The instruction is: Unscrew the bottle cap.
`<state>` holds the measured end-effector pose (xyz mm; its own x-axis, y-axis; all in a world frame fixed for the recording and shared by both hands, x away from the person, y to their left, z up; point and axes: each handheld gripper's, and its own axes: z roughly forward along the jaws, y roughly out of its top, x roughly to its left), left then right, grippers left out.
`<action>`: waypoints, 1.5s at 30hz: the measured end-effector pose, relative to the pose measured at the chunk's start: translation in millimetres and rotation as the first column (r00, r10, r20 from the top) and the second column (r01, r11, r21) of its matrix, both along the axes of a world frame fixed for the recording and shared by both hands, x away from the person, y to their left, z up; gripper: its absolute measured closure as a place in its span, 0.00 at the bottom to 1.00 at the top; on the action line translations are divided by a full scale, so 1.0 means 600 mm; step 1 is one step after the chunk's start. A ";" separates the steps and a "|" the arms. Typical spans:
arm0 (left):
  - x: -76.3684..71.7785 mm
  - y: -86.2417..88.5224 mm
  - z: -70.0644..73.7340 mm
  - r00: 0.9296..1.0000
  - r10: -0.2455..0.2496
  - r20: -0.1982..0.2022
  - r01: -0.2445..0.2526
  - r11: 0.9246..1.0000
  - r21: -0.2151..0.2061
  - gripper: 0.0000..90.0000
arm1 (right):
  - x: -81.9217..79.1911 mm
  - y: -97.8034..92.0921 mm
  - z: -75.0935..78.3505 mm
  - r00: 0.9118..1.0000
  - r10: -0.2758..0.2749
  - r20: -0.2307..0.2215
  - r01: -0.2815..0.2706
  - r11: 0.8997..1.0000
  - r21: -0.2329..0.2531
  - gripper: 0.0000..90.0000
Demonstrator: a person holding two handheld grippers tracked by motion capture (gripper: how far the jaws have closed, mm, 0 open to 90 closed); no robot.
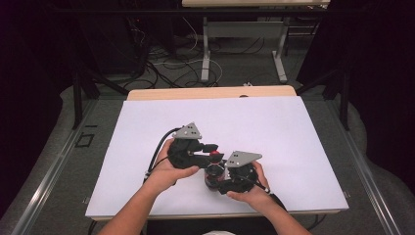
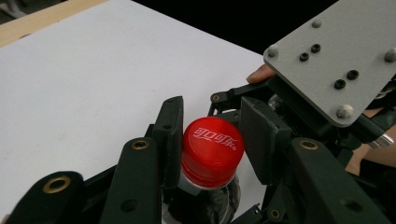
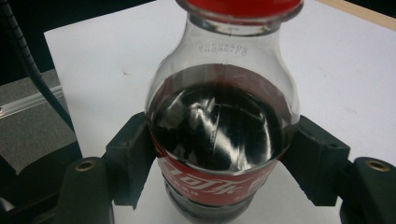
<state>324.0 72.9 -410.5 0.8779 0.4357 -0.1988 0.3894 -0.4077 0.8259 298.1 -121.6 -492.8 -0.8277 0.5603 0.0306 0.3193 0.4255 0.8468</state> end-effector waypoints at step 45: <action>-0.004 -0.001 -0.011 1.000 0.010 0.025 -0.009 1.000 -0.022 0.67 | -0.002 0.000 0.000 1.000 -0.004 0.007 0.004 1.000 0.010 0.33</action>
<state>321.8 72.5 -417.3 0.8785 0.4399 -0.1866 0.3724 -0.3855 0.8442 297.0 -121.7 -492.7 -0.8258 0.5632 0.0307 0.3150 0.4154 0.8534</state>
